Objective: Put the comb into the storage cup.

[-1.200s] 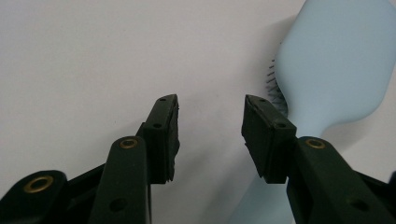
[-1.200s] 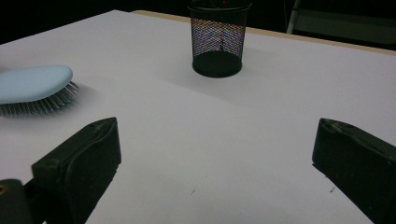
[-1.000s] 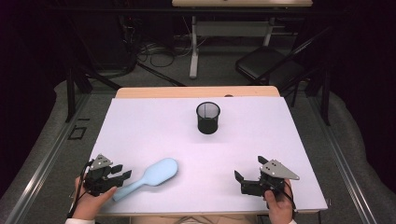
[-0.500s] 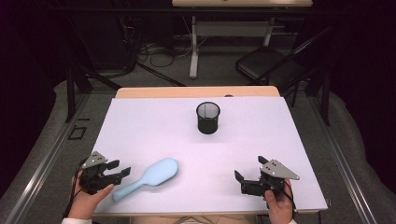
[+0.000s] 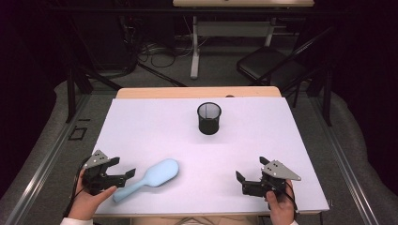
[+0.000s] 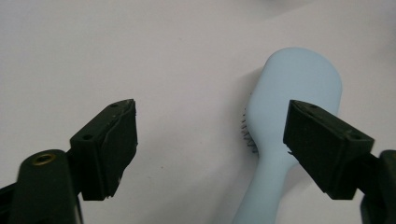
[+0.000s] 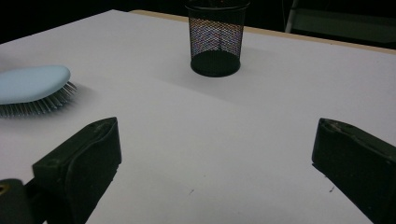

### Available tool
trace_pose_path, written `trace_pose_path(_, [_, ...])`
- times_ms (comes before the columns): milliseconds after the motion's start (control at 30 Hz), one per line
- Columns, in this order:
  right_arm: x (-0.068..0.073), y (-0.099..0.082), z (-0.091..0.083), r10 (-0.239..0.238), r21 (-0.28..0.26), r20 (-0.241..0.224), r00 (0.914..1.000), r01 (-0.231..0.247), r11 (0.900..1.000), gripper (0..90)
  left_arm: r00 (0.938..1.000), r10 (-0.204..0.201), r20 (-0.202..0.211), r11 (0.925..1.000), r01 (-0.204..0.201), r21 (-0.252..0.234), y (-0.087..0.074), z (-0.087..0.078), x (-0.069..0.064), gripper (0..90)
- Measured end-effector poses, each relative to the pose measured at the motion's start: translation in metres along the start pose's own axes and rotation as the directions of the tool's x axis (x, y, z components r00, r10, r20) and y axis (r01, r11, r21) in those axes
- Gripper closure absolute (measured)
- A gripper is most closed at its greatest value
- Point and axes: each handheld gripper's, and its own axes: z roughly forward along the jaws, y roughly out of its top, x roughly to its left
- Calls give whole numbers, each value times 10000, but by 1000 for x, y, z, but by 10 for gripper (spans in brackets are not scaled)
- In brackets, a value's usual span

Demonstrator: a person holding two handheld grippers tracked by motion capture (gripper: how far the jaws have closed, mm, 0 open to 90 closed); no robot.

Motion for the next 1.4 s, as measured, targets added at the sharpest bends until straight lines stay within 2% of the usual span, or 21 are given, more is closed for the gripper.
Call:
trace_pose_path(167, [0, 0, 0, 12, -8, -2, 10000, -12, 10000, 11, 9999, -44, 129, 10000, 44, 11, 1, 1, -1, 140])
trace_pose_path(333, [0, 0, 0, 14, 9, -1, 10000, -14, 10000, 11, 9987, -216, 453, 9998, 216, 11, 3, 3, -2, 6])
trace_pose_path(700, [0, 0, 0, 2, 50, 11, 10000, -2, 10000, 11, 9976, 381, 579, 9990, -394, 223, 10, 4, -7, 5])
trace_pose_path(967, [0, 0, 0, -51, 47, 14, 10000, 51, 10000, 11, 9932, 983, 617, 9933, -1017, 556, 20, 3, -11, 5])
trace_pose_path(1233, [1, 0, 0, -65, 47, 20, 10000, 64, 10000, 11, 9900, 1257, 636, 9871, -1312, 917, 27, 3, -14, 5])
trace_pose_path(1400, [1, 0, 0, -64, 74, 12, 10000, 64, 10000, 11, 9874, 1396, 742, 9860, -1455, 810, 30, 2, -16, 5])
